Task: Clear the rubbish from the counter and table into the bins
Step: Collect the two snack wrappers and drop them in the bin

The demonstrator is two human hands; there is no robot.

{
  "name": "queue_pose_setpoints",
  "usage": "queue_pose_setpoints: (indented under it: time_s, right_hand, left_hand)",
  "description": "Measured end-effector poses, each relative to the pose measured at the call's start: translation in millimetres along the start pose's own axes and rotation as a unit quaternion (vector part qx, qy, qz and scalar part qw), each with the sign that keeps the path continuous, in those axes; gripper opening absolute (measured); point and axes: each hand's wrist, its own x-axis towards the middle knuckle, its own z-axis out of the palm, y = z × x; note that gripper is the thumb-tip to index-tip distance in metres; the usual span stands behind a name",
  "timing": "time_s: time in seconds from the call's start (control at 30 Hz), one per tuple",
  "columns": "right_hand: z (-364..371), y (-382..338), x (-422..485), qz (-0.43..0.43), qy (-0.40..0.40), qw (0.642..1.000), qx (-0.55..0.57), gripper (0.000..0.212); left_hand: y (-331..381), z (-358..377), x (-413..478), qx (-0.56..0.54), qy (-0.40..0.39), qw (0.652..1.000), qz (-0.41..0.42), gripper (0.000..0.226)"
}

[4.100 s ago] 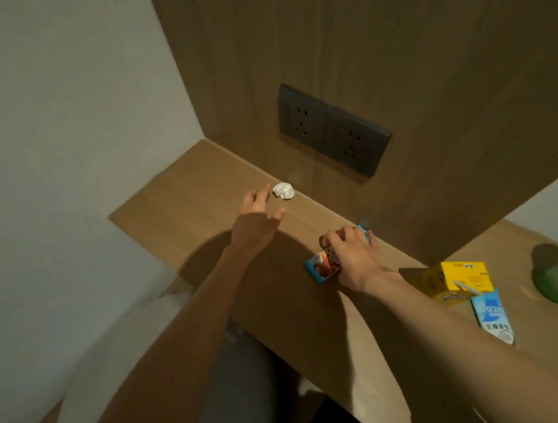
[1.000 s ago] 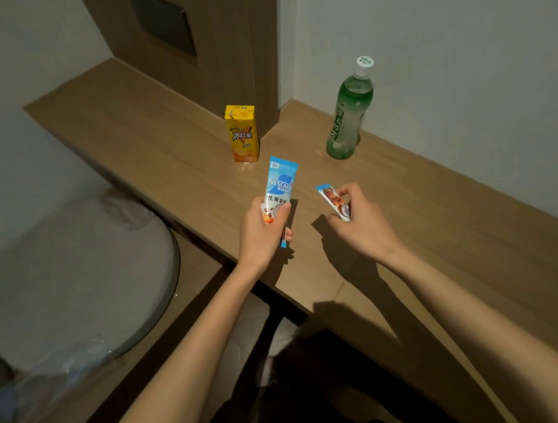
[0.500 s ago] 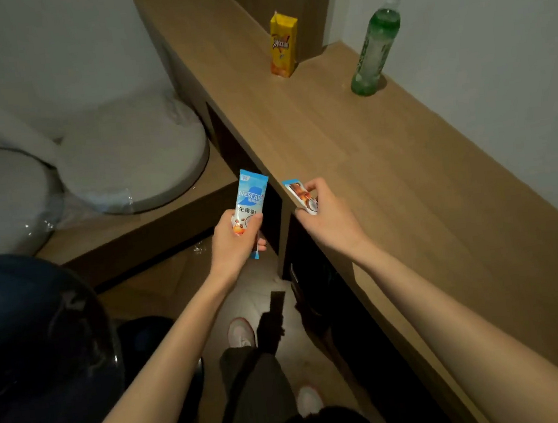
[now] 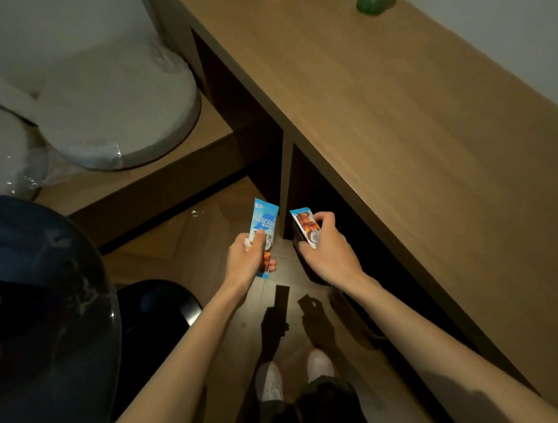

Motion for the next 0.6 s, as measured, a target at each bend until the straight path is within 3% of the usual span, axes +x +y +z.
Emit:
queue_pose_setpoints:
  time_s: [0.2,0.43,0.53,0.6]
  right_hand:
    - [50.6,86.7,40.7,0.053,0.050,0.997,0.013,0.055]
    - [86.9,191.6,157.6,0.037,0.112,0.993,0.026,0.048]
    - [101.0,224.7,209.6,0.044,0.150,0.984,0.088,0.044]
    - [107.3,243.3,241.1,0.034,0.171,0.978,0.112,0.043]
  left_hand:
    - [-72.7,48.8,61.6,0.008,-0.038,0.999,-0.017,0.020]
    - [-165.4,141.3,198.7,0.121,-0.068,0.986,0.096,0.028]
    - [-195.4,177.1,258.5,0.132,-0.094,0.982,0.100,0.020]
    - [-213.1,197.8,298.8,0.157,-0.102,0.977,0.101,0.030]
